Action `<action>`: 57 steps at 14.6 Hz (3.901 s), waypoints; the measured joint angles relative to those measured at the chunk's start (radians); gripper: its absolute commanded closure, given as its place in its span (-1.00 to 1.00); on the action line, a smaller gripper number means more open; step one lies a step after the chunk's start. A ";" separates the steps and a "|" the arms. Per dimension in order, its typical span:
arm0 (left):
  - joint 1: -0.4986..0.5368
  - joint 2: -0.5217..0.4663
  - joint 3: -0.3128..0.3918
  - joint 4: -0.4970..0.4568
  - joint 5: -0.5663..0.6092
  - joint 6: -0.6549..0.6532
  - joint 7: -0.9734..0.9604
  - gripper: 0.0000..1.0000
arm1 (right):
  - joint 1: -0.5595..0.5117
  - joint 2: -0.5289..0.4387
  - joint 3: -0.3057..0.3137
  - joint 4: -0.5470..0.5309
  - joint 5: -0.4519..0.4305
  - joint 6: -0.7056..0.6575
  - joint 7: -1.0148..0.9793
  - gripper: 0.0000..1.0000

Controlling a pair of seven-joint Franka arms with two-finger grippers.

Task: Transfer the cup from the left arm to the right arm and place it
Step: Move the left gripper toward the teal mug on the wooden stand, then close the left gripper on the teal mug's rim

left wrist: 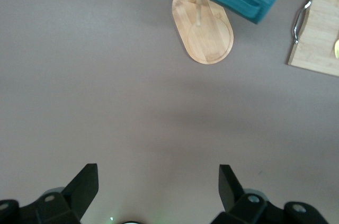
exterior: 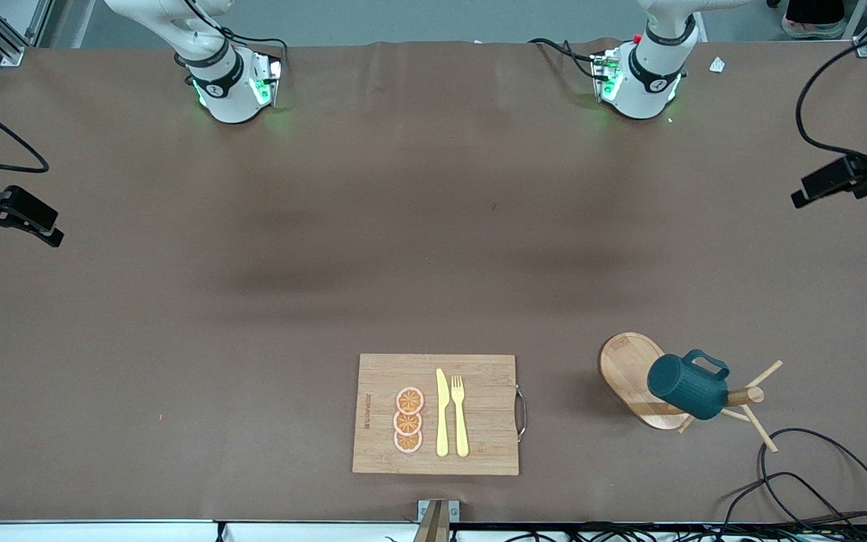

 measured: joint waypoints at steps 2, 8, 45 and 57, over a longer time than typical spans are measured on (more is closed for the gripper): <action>0.002 0.037 0.005 0.025 -0.006 0.020 -0.004 -1.00 | 0.000 0.000 0.000 0.000 0.000 0.001 0.000 -1.00; 0.001 0.165 0.051 0.064 -0.183 0.199 -0.149 -1.00 | 0.000 0.000 0.001 -0.002 0.000 0.002 0.000 -1.00; -0.090 0.381 0.016 -0.145 -0.544 0.833 -0.758 -1.00 | 0.000 0.000 0.001 -0.003 0.000 -0.003 -0.001 -1.00; -0.091 0.456 -0.003 -0.085 -0.595 0.839 -0.756 -0.71 | 0.000 0.000 0.004 -0.003 0.000 -0.003 -0.001 -1.00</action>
